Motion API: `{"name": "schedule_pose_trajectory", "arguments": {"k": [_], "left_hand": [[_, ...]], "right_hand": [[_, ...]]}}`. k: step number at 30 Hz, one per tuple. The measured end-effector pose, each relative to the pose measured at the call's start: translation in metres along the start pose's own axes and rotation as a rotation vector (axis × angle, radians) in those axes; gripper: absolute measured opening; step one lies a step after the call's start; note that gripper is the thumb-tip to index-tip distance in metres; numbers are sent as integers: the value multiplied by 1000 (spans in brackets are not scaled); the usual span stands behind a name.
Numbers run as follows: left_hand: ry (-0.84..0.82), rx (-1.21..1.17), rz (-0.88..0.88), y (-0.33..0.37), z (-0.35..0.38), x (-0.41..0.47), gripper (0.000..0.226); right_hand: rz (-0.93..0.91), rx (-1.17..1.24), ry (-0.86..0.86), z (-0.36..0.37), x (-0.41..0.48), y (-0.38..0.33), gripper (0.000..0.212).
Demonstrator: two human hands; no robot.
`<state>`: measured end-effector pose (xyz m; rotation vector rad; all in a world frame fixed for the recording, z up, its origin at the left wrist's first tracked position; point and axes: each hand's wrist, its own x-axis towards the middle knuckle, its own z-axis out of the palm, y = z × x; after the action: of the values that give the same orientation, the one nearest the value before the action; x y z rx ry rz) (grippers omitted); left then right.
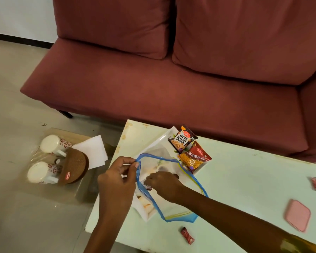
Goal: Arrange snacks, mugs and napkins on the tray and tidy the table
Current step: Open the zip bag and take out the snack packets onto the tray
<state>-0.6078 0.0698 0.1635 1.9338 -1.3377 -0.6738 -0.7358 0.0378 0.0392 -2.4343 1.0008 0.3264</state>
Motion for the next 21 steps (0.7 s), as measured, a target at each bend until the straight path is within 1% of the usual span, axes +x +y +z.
{"name": "schedule_pose_trajectory", "arguments": {"k": [1,3,6,9,10,11,12,13,15,17,21], "left_hand": [[7,27,8,1,1,2,22],[16,55,5,1,1,5,22],[22,57,-25,0,-4,10,24],[40,39,-36,-3,-8,13,26],[55,38,-46,-4,-9,13,26],[71,43,-51,-4,-10,13,25],[86,52,-50,-4,-12,14,24],[99,58,-48,-5,-14,13,22],[122,53,-42,-5,-19,14,17],[141,56,-34,-6,-25,14,14],[149,76,-32,-15,-32,17,10]], "right_hand": [[58,121,60,-3,-6,-3,40],[140,340,252,-16,-22,-11,36],[184,611,495,-45,-51,-21,26],[244,987,679,-76,-80,-27,22],[267,1110,730,-84,-87,-26,24],[306,1199,791,-90,-92,-23,31],[351,1260,871,-94,-96,-18,36],[393,1306,960,-97,-98,-12,35],[467,1398,1125,-103,-102,1,26],[527,1490,1255,-104,-104,14,20],[654,1568,1472,-91,-104,49,17]]}}
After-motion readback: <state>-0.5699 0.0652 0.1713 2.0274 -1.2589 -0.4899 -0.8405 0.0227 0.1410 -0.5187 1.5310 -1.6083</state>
